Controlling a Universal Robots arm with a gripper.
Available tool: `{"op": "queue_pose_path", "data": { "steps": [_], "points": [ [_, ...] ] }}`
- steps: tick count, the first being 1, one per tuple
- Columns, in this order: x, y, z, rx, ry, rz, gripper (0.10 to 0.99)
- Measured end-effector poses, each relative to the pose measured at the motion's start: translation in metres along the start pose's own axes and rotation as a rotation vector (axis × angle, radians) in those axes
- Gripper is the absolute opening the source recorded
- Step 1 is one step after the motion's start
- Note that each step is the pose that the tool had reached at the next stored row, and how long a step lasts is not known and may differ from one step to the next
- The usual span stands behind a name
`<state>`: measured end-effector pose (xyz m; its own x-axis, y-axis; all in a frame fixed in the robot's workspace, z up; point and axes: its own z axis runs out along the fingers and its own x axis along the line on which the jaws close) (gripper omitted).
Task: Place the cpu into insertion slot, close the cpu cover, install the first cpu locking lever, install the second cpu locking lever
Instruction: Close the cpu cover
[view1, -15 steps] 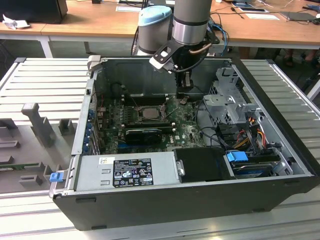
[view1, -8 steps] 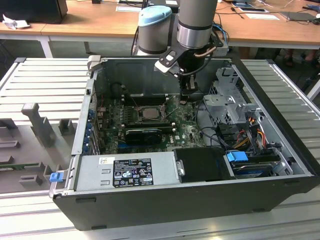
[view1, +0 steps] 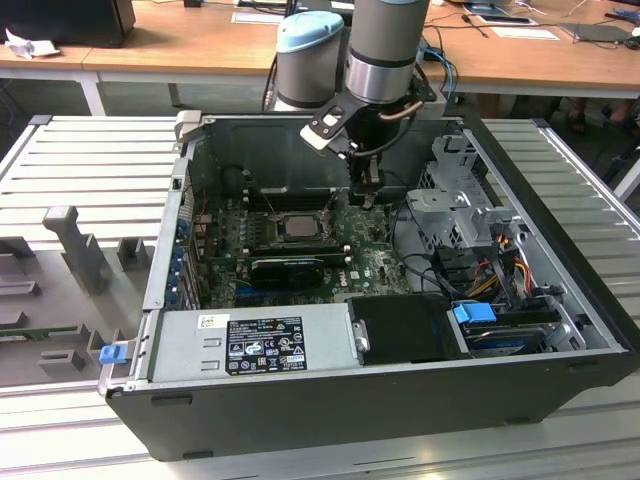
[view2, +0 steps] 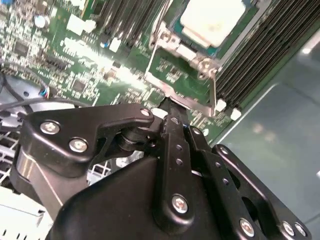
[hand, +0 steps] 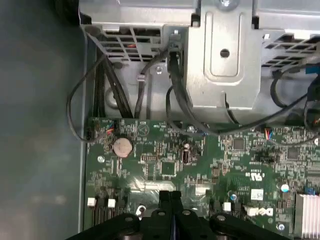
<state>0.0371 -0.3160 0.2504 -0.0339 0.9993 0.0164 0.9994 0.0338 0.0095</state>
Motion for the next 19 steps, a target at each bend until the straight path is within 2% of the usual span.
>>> {"op": "queue_pose_path", "data": {
  "steps": [1, 4, 7, 8, 9, 16, 19],
  "points": [
    [0.0003, -0.0094, 0.0000, 0.000, -0.0001, 0.000, 0.106],
    [0.0005, -0.0151, 0.0002, -0.001, 0.0001, 0.000, 0.106],
    [0.0010, -0.0314, 0.0013, -0.003, -0.0001, 0.000, 0.106],
    [0.0012, -0.0391, 0.0041, -0.004, -0.0002, 0.000, 0.106],
    [0.0013, -0.0425, 0.0066, -0.005, -0.0001, 0.000, 0.106],
    [0.0014, -0.0528, 0.0221, -0.005, -0.0002, -0.003, 0.106],
    [0.0015, -0.0578, 0.0234, -0.005, -0.0003, -0.004, 0.106]
  ]
}}
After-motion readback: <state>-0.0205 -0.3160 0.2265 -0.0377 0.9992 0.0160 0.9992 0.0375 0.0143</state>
